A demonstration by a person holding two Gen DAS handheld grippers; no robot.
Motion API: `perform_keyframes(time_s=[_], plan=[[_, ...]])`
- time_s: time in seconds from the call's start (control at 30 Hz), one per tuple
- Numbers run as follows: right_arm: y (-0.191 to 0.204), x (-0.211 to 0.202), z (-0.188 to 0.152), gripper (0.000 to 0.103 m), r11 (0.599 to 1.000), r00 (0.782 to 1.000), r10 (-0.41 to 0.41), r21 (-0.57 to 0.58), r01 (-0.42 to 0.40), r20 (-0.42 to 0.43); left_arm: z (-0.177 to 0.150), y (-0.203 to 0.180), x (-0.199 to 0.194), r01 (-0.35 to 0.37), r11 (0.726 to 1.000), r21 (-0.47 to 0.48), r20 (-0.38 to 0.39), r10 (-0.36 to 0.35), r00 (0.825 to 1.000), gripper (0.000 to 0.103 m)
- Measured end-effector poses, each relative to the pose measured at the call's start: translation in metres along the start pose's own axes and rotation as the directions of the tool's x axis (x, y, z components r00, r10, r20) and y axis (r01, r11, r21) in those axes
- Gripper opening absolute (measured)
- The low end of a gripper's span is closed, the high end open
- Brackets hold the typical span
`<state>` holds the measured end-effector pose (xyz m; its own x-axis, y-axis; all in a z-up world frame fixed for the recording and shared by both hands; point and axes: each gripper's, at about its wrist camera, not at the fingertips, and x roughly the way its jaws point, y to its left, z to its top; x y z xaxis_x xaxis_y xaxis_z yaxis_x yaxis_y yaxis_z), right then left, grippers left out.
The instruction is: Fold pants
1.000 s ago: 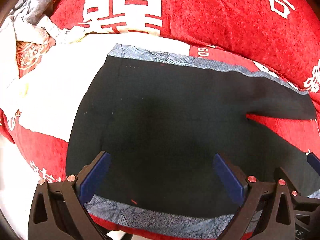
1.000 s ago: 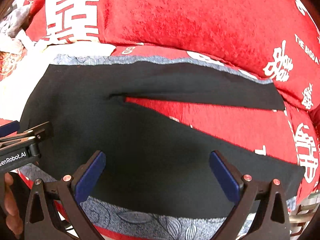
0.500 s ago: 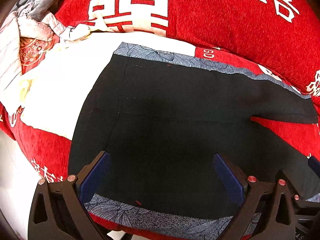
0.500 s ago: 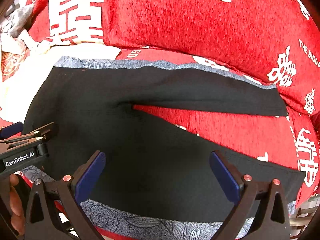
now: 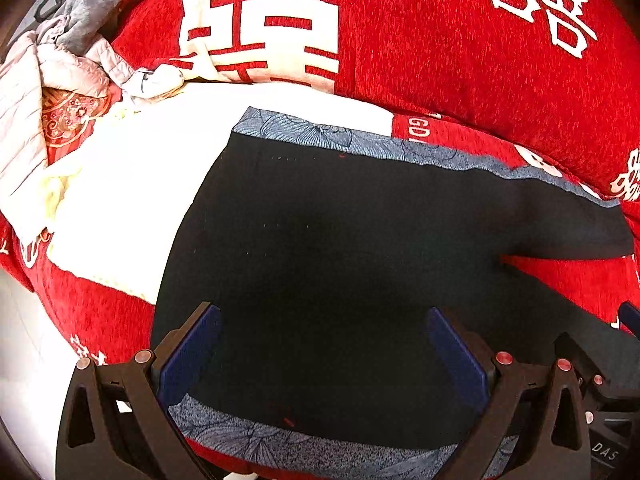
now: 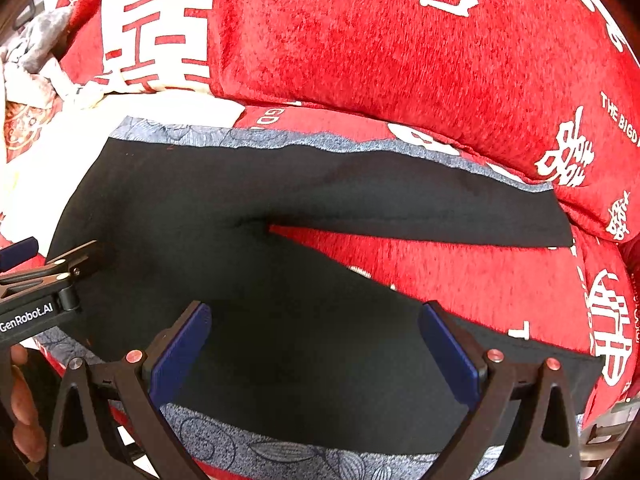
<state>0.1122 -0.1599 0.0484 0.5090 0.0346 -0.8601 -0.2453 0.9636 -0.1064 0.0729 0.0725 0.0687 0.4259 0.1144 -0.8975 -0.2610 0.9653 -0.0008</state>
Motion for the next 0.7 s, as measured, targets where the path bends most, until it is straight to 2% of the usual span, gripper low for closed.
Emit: perform_keyframes(time_s=[0.23, 0.5, 0.7], plan=[[-0.006, 0.021, 0.026, 0.103, 0.997, 0.999, 0.047, -0.061, -0.048, -0.007, 0.019, -0.009, 0.017, 0.006, 0.999, 0.032, -0.021, -0.005, 1.0, 0.103], [-0.022, 0.065, 0.076, 0.103, 0.991, 0.994, 0.099, -0.081, -0.103, -0.057, 0.06, -0.019, 0.05, 0.032, 0.999, 0.02, -0.063, -0.03, 0.998, 0.103], [-0.007, 0.104, 0.11, 0.103, 0.956, 0.981, 0.169, -0.225, -0.186, -0.095, 0.084, -0.029, 0.074, 0.009, 0.999, 0.042, -0.082, -0.005, 0.997, 0.103]])
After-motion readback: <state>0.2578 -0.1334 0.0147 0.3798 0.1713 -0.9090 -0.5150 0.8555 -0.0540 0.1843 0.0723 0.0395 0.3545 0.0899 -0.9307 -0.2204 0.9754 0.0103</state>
